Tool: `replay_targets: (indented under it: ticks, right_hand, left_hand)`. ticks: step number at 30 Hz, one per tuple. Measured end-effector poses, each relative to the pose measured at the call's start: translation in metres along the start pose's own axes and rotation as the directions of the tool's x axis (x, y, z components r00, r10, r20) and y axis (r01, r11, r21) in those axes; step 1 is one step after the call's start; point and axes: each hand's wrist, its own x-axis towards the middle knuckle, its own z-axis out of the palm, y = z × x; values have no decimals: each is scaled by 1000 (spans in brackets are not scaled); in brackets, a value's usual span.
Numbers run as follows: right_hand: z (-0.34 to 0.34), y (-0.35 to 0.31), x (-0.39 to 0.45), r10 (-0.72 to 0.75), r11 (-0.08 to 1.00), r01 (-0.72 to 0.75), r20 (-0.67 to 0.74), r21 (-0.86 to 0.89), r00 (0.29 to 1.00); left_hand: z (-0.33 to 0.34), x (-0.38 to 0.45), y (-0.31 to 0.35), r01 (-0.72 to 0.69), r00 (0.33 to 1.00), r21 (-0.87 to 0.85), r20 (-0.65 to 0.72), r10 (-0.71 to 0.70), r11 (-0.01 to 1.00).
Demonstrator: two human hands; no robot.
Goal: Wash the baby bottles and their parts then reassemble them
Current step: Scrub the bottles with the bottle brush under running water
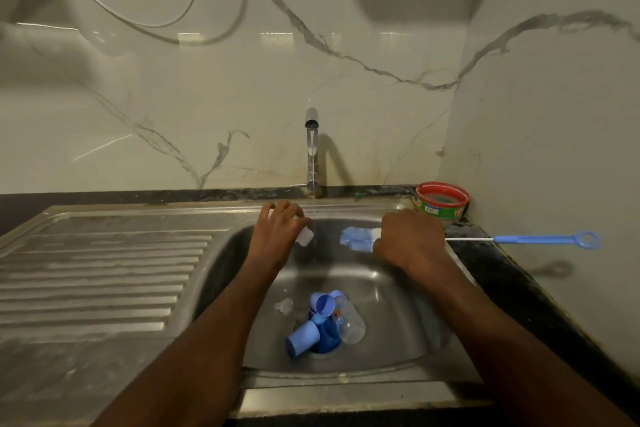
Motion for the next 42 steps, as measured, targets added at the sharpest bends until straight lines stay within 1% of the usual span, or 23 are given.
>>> replay_targets:
  ticks: [3, 6, 9, 10, 11, 12, 13, 14, 15, 16, 17, 19, 20, 21, 24, 25, 28, 31, 36, 38, 40, 41, 42]
  right_hand:
    - [5, -7, -5, -30, 999, 31, 44, -29, 999]
    - [7, -12, -7, -40, 999, 42, 72, -31, 997]
    - [8, -14, -8, -45, 999, 46, 73, -11, 996]
    - [9, -14, -8, -51, 999, 51, 78, 3, 996]
    - [11, -15, -9, -59, 998, 58, 81, 20, 995]
    - [12, -16, -9, -68, 997, 66, 81, 33, 994]
    - [13, -17, -9, -77, 996, 74, 79, 40, 994]
    - [14, -17, -10, -81, 996, 78, 80, 42, 993]
    - [14, -19, -11, -85, 996, 82, 81, 45, 993]
    - [15, -20, -11, -87, 995, 84, 83, 47, 993]
    - [14, -20, -12, -89, 995, 85, 84, 46, 992]
    - [14, -21, -12, -92, 995, 87, 99, 53, 991]
    - [15, -20, -12, -95, 994, 89, 104, 62, 990]
    - [15, -20, -12, -97, 994, 90, 108, 67, 989]
    - [17, -22, -12, -119, 992, 113, 129, 54, 985]
    - [18, -23, -12, -131, 991, 126, 137, 50, 982]
    - [19, -23, -12, -159, 987, 154, 162, 43, 974]
    - [22, -23, -11, -169, 985, 165, 158, 43, 973]
    - [26, -25, -9, -177, 984, 175, 174, 28, 969]
    - [26, -27, -9, -183, 983, 181, 184, 26, 966]
    - [27, -28, -8, -181, 983, 178, 192, 32, 965]
    - [27, -29, -8, -180, 984, 177, 193, 31, 964]
    - [28, -29, -8, -178, 984, 175, 196, 30, 964]
  left_hand:
    - [-7, 3, 16, -32, 996, 105, 81, 24, 994]
    - [-8, 7, 29, -79, 992, 175, 108, 61, 981]
    - [-3, 8, 26, -20, 995, 105, 97, 10, 994]
    - [0, 7, 25, 33, 996, 31, 82, -36, 999]
    - [2, 5, 24, 106, 993, -82, 65, -101, 991]
    - [3, 2, 23, 214, 977, -255, 73, -202, 943]
    - [-1, -1, 22, 334, 942, -452, 121, -313, 828]
    - [-2, -2, 24, 433, 897, -596, 212, -388, 676]
    - [-4, -3, 25, 494, 861, -682, 293, -417, 540]
    - [-6, -3, 26, 515, 843, -723, 329, -425, 461]
    - [-8, -3, 27, 515, 835, -753, 334, -437, 409]
    - [-16, 2, 27, 499, 826, -801, 323, -462, 331]
    - [-19, 5, 28, 493, 826, -811, 324, -461, 314]
    - [-21, 8, 28, 491, 830, -813, 326, -452, 314]
    - [-16, 7, 33, 479, 855, -781, 313, -413, 400]
    - [-11, 5, 34, 478, 858, -774, 311, -409, 414]
    - [-2, 4, 37, 529, 829, -739, 343, -442, 418]
    - [-2, 10, 34, 519, 832, -720, 303, -465, 461]
    - [0, 6, 31, 456, 863, -752, 244, -442, 476]
    - [-4, 6, 30, 473, 848, -740, 233, -476, 479]
    - [-8, 9, 28, 457, 833, -770, 196, -517, 445]
    - [-8, 9, 27, 450, 832, -771, 180, -524, 451]
    - [-9, 7, 27, 458, 837, -749, 182, -516, 478]
